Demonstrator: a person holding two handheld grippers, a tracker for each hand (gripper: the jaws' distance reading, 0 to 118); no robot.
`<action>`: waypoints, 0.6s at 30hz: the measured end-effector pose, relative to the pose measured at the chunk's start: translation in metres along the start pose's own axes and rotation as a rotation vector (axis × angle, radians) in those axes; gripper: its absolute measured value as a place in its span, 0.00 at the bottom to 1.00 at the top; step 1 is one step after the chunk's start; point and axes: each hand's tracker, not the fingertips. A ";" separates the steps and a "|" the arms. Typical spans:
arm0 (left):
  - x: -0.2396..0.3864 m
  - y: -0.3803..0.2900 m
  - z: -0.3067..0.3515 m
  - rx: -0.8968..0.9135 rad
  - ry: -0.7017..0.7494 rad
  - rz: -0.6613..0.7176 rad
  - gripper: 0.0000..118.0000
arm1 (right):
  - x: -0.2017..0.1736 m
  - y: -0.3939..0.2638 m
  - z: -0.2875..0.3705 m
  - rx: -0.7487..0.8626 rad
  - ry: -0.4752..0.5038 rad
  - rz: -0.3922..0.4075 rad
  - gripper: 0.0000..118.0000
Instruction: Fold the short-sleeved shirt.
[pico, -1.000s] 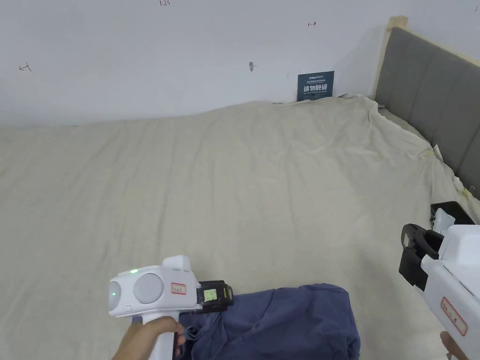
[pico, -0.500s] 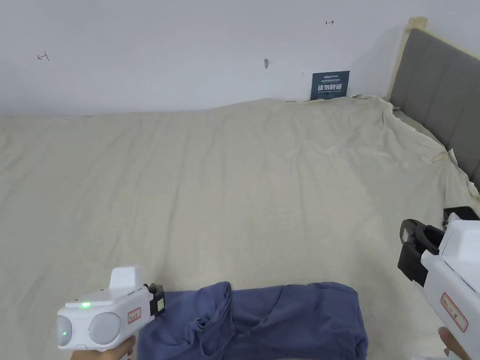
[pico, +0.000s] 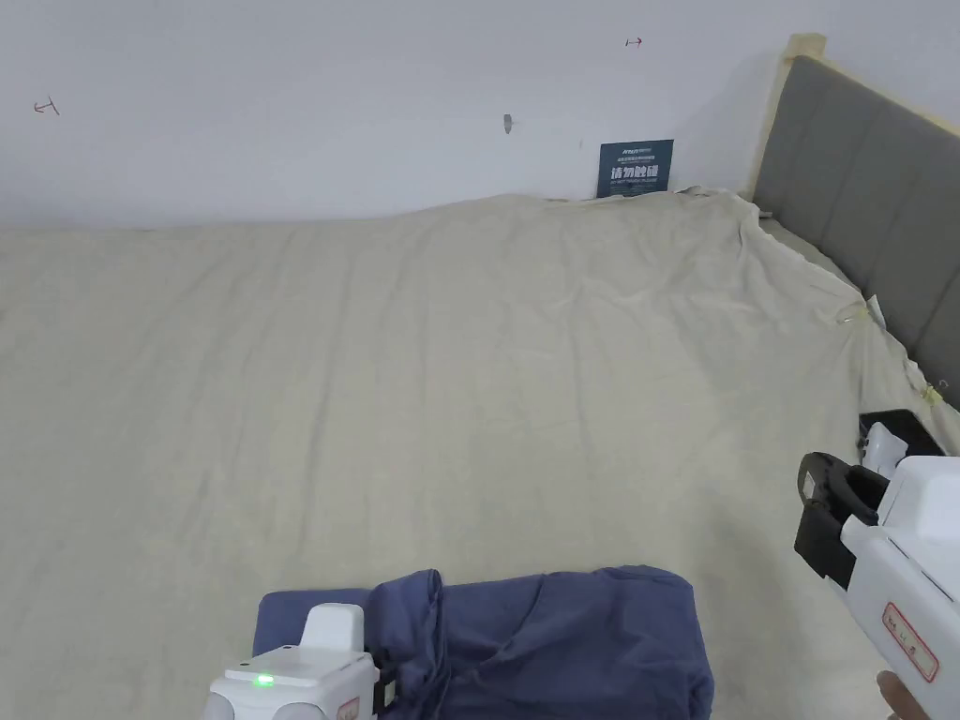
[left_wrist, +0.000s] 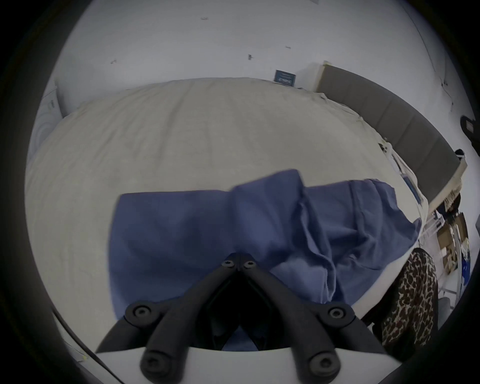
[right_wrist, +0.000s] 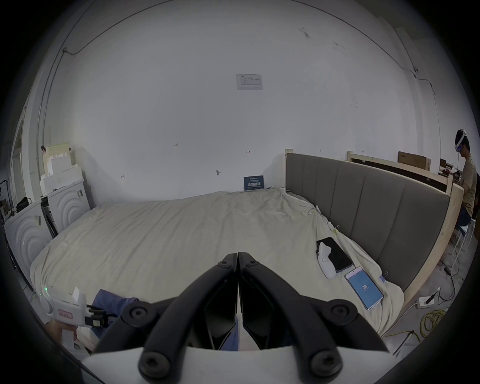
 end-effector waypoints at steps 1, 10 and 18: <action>0.007 0.000 0.001 -0.008 -0.028 -0.007 0.00 | 0.001 0.000 0.001 0.001 -0.004 -0.001 0.00; 0.034 -0.001 -0.002 -0.026 -0.073 -0.044 0.00 | 0.005 0.001 0.003 0.004 -0.015 -0.011 0.00; -0.026 0.021 0.047 0.056 -0.196 0.169 0.00 | -0.001 0.004 -0.004 0.016 0.015 -0.006 0.00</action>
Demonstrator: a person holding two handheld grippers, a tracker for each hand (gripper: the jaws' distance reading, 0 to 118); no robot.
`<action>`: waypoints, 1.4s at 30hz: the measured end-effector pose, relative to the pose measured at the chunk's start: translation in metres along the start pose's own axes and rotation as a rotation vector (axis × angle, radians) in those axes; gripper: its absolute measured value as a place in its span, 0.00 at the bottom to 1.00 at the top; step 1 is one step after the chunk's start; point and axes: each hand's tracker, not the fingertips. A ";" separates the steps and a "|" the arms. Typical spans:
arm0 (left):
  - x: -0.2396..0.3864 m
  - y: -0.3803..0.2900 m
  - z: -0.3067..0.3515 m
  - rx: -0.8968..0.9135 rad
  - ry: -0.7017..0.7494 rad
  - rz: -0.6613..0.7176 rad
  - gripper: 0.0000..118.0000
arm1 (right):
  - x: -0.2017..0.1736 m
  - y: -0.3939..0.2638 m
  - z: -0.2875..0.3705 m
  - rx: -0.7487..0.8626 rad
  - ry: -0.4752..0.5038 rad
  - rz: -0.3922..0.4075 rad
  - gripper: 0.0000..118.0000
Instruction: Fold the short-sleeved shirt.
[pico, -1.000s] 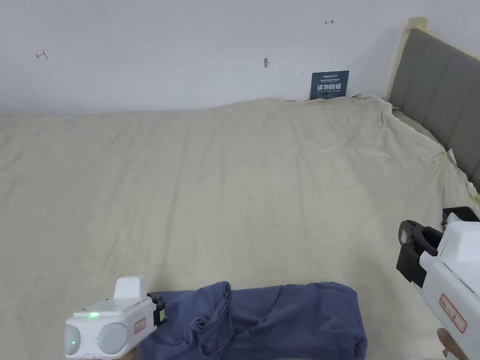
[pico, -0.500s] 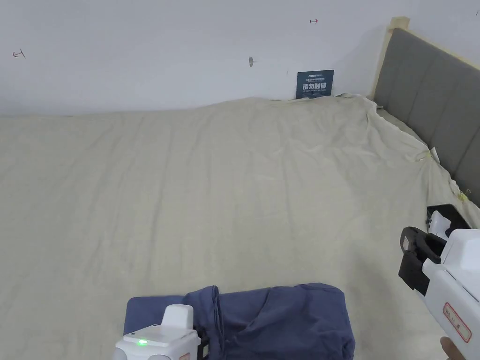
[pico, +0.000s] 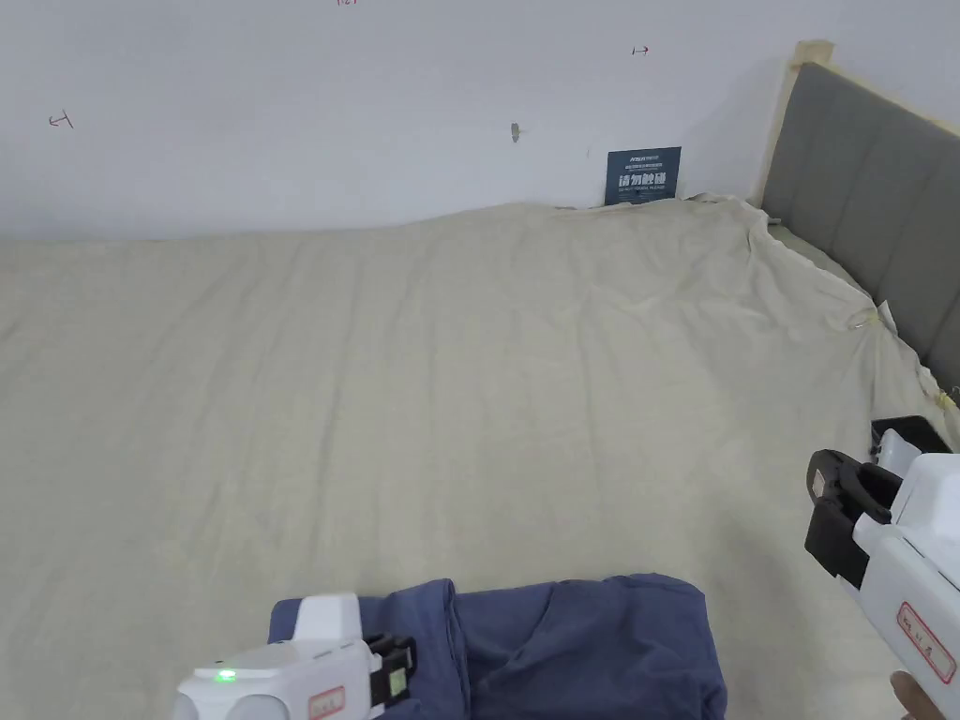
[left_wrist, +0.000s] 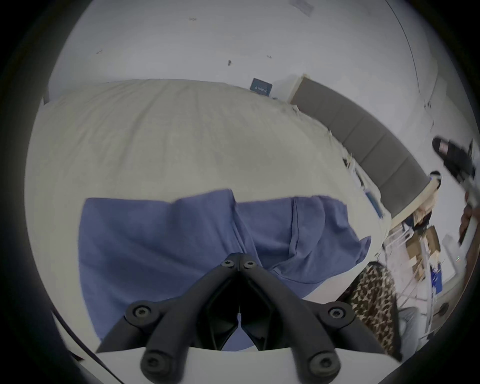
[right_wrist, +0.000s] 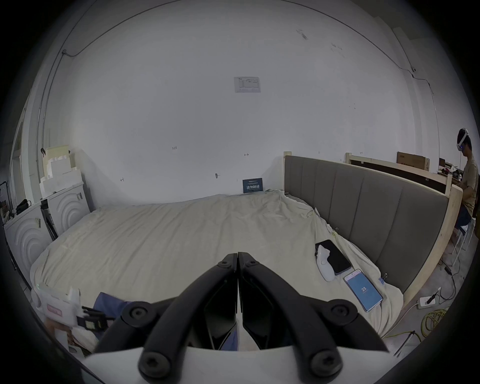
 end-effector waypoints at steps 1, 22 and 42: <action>-0.011 0.005 0.008 0.005 -0.002 0.035 0.00 | -0.004 0.001 0.000 -0.001 0.005 0.002 0.00; -0.138 0.015 0.008 -0.078 0.068 0.402 0.51 | -0.019 0.000 -0.001 -0.018 0.019 0.009 0.00; -0.109 0.030 0.038 -0.084 0.100 0.183 0.05 | -0.014 0.005 0.002 -0.013 0.007 -0.004 0.00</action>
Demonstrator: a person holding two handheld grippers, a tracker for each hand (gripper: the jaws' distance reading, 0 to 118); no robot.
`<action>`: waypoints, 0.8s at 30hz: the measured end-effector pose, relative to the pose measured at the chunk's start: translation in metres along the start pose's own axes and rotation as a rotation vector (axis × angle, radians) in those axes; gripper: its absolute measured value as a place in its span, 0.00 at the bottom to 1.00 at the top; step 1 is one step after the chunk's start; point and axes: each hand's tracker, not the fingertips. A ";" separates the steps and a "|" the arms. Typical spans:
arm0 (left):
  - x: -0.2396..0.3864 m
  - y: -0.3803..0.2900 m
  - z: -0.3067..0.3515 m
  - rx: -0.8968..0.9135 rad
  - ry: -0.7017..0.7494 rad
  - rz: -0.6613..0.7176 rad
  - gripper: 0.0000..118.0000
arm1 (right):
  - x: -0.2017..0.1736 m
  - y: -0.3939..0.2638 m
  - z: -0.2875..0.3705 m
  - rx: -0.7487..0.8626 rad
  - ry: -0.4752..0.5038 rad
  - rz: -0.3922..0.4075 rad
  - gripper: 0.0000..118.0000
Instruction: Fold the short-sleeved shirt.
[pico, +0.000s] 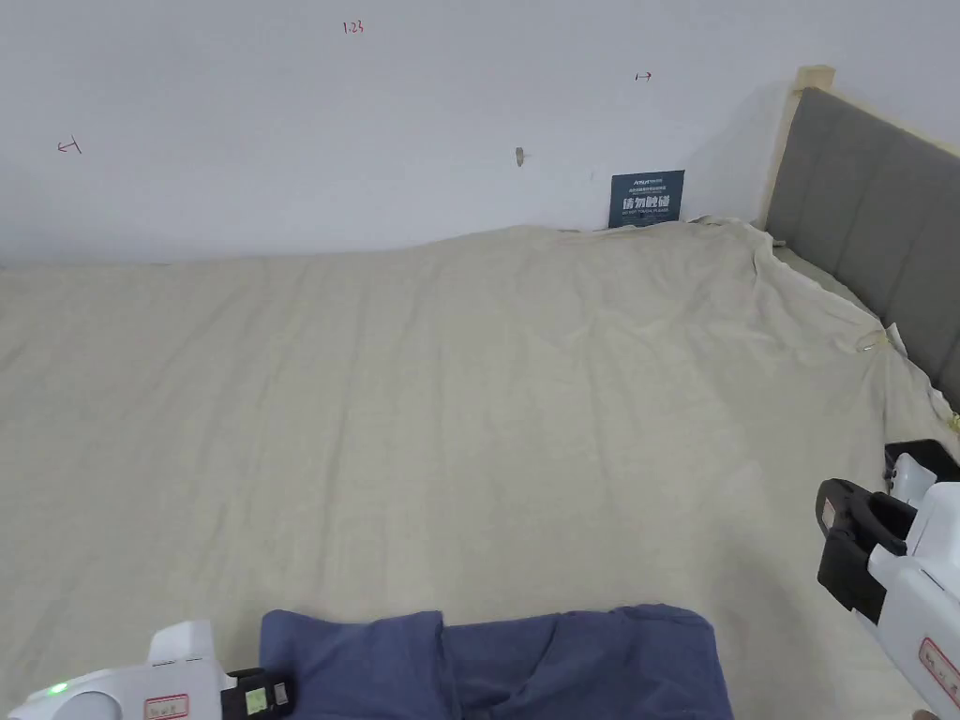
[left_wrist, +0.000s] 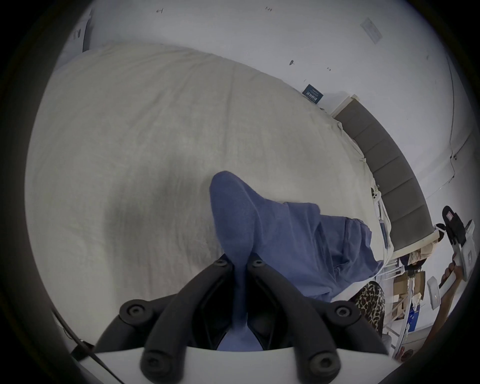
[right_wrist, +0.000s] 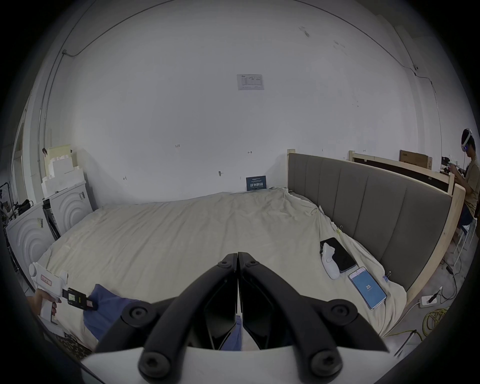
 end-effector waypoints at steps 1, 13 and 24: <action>-0.003 0.002 0.008 0.007 0.009 -0.001 0.05 | 0.000 0.000 -0.001 -0.001 0.004 -0.002 0.00; -0.026 0.016 0.090 0.064 0.142 -0.069 0.05 | -0.011 0.008 -0.015 0.000 0.059 0.012 0.00; 0.123 0.033 0.049 -0.027 -0.046 -0.219 0.05 | -0.013 0.009 -0.012 0.013 0.077 0.005 0.00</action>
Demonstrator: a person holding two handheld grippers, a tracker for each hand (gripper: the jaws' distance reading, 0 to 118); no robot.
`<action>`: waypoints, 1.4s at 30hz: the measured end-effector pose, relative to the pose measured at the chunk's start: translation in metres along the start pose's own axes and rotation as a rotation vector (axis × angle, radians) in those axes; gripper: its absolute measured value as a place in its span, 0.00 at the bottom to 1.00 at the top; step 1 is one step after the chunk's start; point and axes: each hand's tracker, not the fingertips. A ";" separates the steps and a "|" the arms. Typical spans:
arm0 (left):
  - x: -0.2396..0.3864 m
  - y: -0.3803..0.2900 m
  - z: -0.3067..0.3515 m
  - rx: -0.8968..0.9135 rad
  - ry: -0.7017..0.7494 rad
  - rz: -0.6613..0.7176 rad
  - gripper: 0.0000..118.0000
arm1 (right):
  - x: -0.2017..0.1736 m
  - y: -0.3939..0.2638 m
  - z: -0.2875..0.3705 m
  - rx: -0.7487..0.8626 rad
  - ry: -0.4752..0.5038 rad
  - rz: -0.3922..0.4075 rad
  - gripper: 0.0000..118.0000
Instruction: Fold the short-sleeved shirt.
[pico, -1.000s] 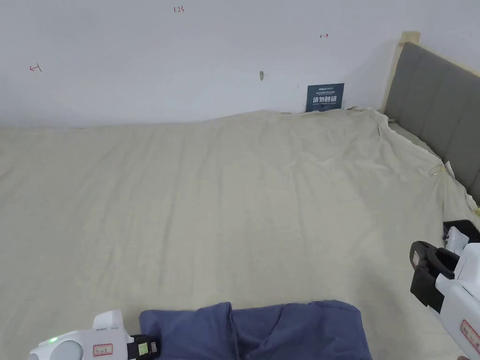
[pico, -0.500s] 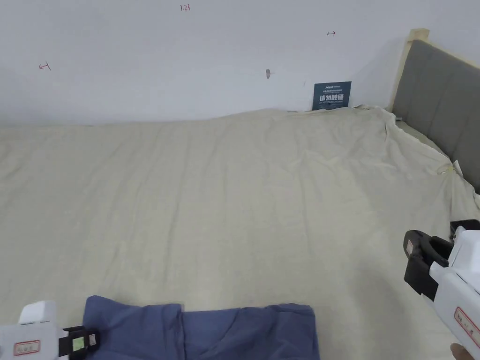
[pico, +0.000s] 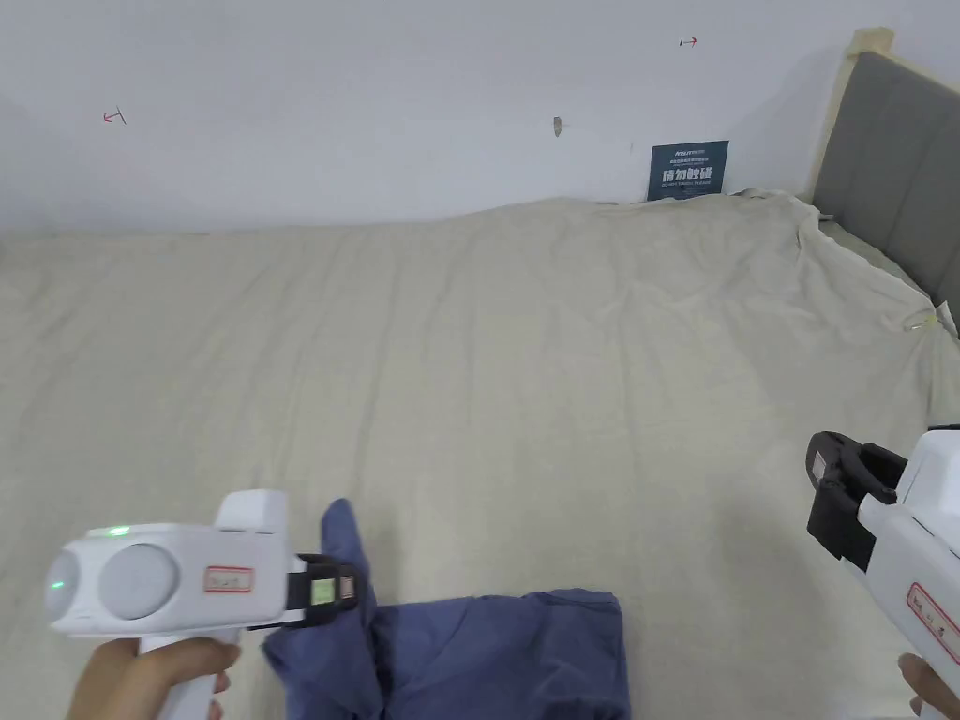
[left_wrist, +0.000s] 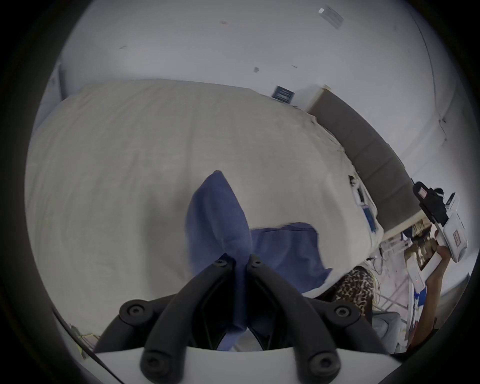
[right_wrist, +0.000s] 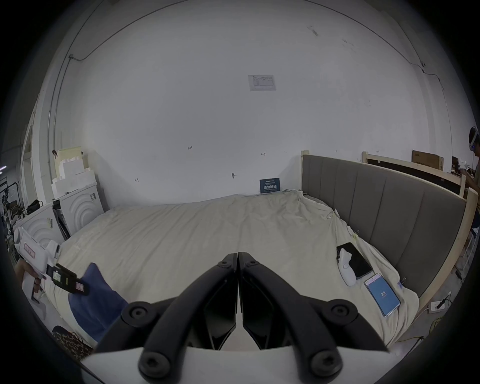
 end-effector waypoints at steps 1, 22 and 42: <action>0.012 0.003 -0.011 -0.010 -0.023 -0.012 0.05 | 0.001 0.000 0.001 0.002 -0.002 0.000 0.00; 0.148 -0.043 -0.191 -0.269 -0.106 -0.105 0.55 | 0.045 -0.005 0.010 -0.013 -0.079 -0.003 0.00; 0.073 -0.027 -0.076 0.213 -0.037 -0.135 0.02 | 0.023 0.002 0.014 0.020 -0.014 -0.023 0.00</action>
